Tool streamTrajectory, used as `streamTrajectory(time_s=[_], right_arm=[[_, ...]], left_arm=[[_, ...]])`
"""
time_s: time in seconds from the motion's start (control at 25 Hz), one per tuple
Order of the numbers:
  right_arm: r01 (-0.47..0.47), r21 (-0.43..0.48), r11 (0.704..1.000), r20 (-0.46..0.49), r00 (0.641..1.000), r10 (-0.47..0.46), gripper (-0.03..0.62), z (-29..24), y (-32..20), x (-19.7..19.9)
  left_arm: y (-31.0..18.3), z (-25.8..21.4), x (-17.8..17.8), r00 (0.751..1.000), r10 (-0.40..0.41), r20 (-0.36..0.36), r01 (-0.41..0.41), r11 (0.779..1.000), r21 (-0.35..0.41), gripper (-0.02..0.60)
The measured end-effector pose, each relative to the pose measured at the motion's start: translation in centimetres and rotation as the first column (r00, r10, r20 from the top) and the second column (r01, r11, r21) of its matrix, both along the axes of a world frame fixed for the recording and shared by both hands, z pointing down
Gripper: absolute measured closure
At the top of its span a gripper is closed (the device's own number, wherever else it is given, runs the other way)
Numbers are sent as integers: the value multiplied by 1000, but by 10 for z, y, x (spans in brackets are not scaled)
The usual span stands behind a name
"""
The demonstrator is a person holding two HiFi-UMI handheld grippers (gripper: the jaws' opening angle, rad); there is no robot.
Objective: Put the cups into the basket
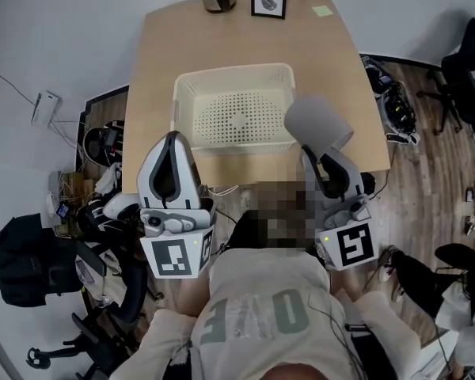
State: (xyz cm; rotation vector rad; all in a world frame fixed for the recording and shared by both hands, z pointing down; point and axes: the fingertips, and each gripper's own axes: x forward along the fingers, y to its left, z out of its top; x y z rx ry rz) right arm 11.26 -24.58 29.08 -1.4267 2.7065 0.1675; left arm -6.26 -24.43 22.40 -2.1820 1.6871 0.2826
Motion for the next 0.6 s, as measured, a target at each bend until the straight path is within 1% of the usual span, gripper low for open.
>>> streamTrajectory(time_s=[0.08, 0.24, 0.44, 0.6], right_arm=[[-4, 9, 1000, -15, 1000, 4, 563, -2, -15, -8], [-13, 18, 1000, -43, 999, 14, 563, -8, -45, -28], [-1, 51, 999, -66, 998, 4, 563, -23, -82, -60], [46, 62, 997, -137, 990, -37, 563, -26, -109, -83]], left_arm=[[-18, -1, -9, 1000, 5, -16, -5, 1000, 14, 577], [-49, -8, -34, 995, 28, -97, -24, 999, 44, 577], [-84, -12, -63, 996, 21, -92, -15, 998, 60, 577], [-107, -12, -84, 995, 15, -102, -8, 998, 66, 577]])
